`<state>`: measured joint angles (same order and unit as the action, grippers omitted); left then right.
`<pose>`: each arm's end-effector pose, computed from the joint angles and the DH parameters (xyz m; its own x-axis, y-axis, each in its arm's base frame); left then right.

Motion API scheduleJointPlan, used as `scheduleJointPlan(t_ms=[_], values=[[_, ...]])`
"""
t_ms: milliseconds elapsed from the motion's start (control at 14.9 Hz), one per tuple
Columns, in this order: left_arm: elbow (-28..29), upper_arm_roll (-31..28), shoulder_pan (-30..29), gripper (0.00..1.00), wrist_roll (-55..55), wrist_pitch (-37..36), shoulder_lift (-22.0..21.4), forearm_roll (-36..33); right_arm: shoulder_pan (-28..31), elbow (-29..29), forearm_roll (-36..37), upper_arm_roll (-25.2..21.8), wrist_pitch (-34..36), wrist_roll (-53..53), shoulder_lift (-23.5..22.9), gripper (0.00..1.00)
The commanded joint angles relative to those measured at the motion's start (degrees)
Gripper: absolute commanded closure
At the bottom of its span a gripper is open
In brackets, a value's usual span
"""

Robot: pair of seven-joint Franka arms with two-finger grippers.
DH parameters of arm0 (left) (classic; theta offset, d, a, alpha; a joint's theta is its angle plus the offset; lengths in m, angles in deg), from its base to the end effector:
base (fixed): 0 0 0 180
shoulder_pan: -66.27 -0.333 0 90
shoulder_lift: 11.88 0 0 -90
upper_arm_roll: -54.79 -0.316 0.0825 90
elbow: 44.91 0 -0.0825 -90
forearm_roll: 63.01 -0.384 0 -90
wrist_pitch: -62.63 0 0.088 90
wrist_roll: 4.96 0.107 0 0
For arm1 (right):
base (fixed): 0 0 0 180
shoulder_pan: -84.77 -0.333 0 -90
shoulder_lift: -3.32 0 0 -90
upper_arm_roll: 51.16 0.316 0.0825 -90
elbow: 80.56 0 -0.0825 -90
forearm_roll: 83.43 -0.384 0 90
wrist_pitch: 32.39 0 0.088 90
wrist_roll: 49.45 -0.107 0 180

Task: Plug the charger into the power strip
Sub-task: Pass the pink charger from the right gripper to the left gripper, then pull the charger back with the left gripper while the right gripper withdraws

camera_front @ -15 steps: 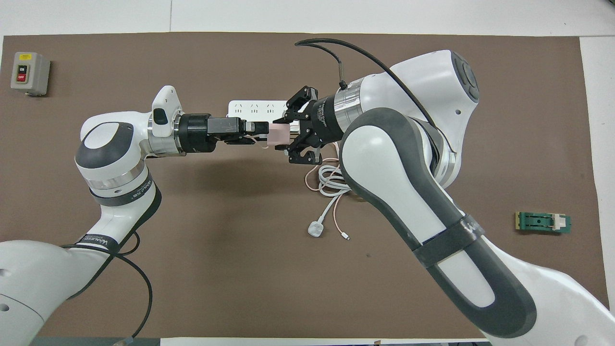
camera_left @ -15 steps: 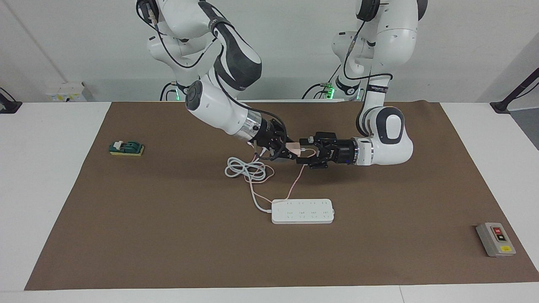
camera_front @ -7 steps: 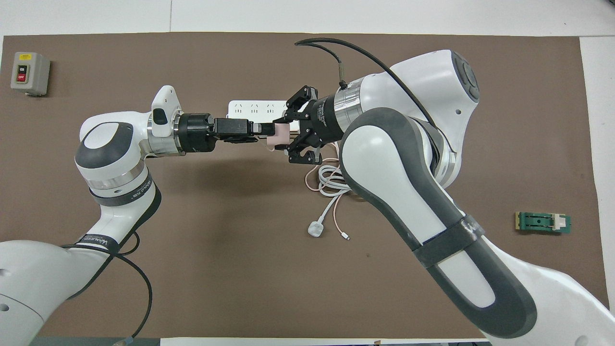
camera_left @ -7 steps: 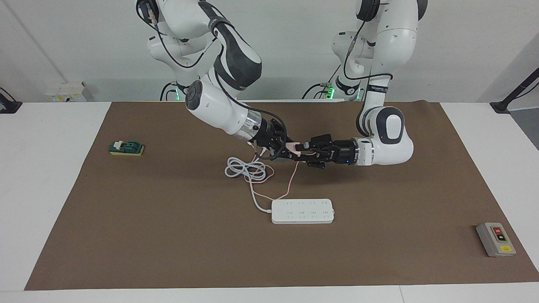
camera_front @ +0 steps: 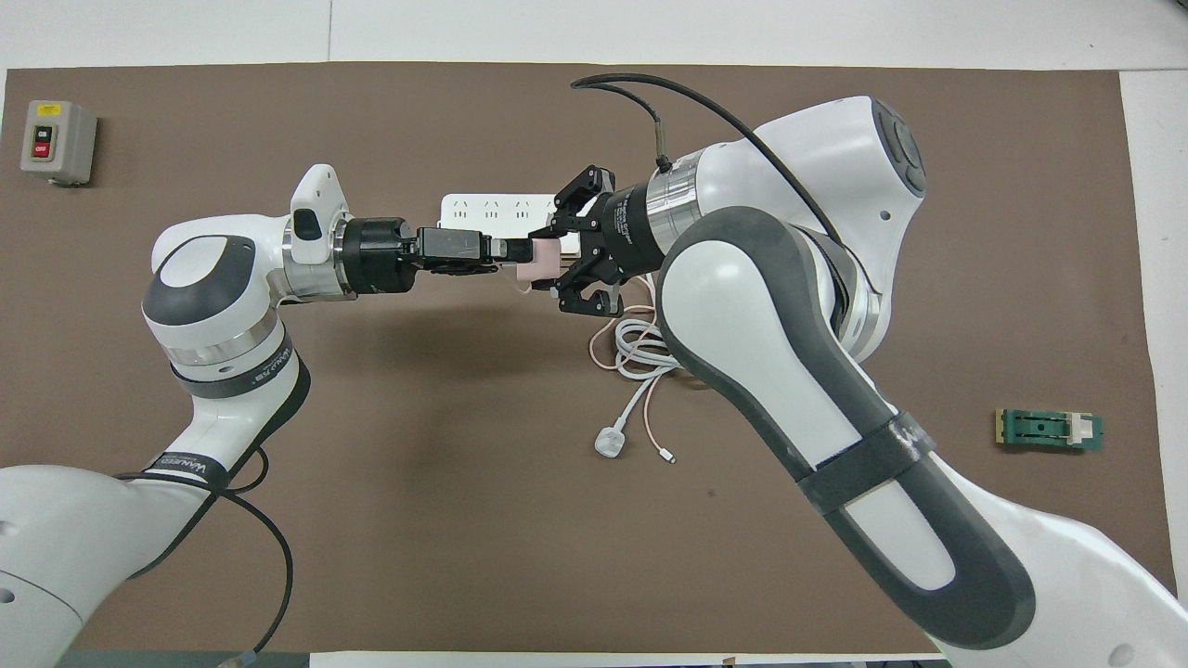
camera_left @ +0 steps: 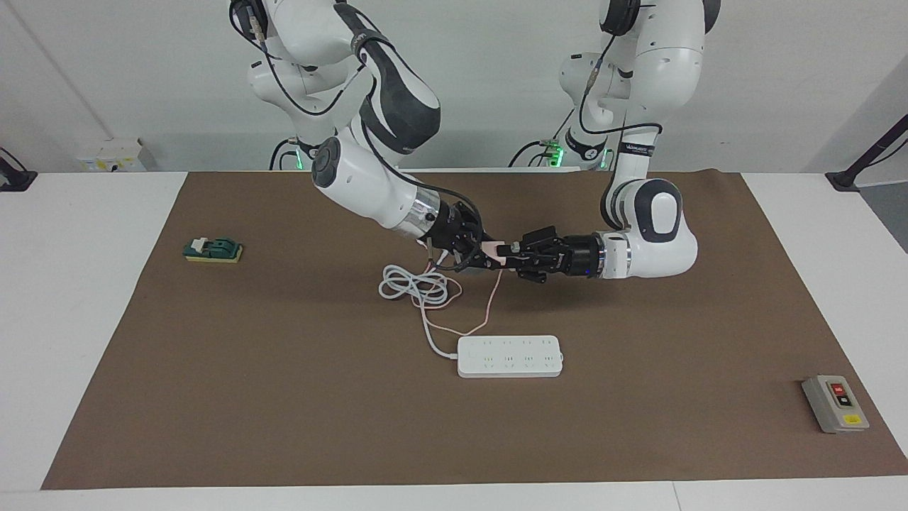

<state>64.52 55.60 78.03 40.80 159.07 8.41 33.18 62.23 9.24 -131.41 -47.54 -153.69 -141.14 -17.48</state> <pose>0.5827 -0.2275 0.3638 0.9933 -0.0613 0.0976 -0.0964 0.0216 0.9951 0.6065 0.3292 0.4678 0.0216 -0.7033 -0.7106 -0.9994 -0.0349 0.0041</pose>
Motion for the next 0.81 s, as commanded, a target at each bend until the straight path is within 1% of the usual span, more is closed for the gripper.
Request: scheduleJointPlan(t_ms=[0, 201, 336, 470, 537, 604, 671, 738], values=[[1.1, -0.5, 0.6, 1.00, 1.1, 0.2, -0.8, -0.1, 0.6, -0.9, -0.9, 0.3, 1.1, 1.2, 0.0, 0.01], [0.7, -0.6, 0.5, 1.00, 0.8, 0.7, -0.9, -0.2, 0.6, -0.9, -1.1, 0.2, 1.3, 1.2, 0.0, 0.00], [-1.8, -0.9, -0.4, 1.00, -0.8, 1.4, -0.6, -1.0, 0.7, -0.9, -1.1, 0.2, 1.3, 1.2, 0.0, 0.00], [-3.3, -1.5, -1.2, 1.00, -4.1, 2.7, -0.6, -3.6, 0.7, -0.9, -1.2, 0.2, 1.3, 1.1, 0.0, 0.00], [-3.6, -1.8, -1.6, 1.00, -4.9, 4.8, -1.3, -5.6, 0.7, -0.9, -1.1, 0.2, 1.4, 1.2, 0.1, 0.00], [-3.3, -1.9, -1.7, 1.00, -7.8, 8.2, -4.0, -8.7, 0.9, -0.9, -1.1, 0.2, 1.5, 1.1, 0.1, 0.00], [-3.3, -1.9, -2.4, 1.00, -13.4, 10.9, -6.0, -13.4, 1.1, -1.0, -1.1, 0.0, 1.5, 1.1, 0.1, 0.00], [-3.9, -1.9, -3.4, 1.00, -20.4, 12.1, -7.8, -20.0, 2.0, -1.7, -0.8, 0.0, 1.7, 1.0, 0.1, 0.00]])
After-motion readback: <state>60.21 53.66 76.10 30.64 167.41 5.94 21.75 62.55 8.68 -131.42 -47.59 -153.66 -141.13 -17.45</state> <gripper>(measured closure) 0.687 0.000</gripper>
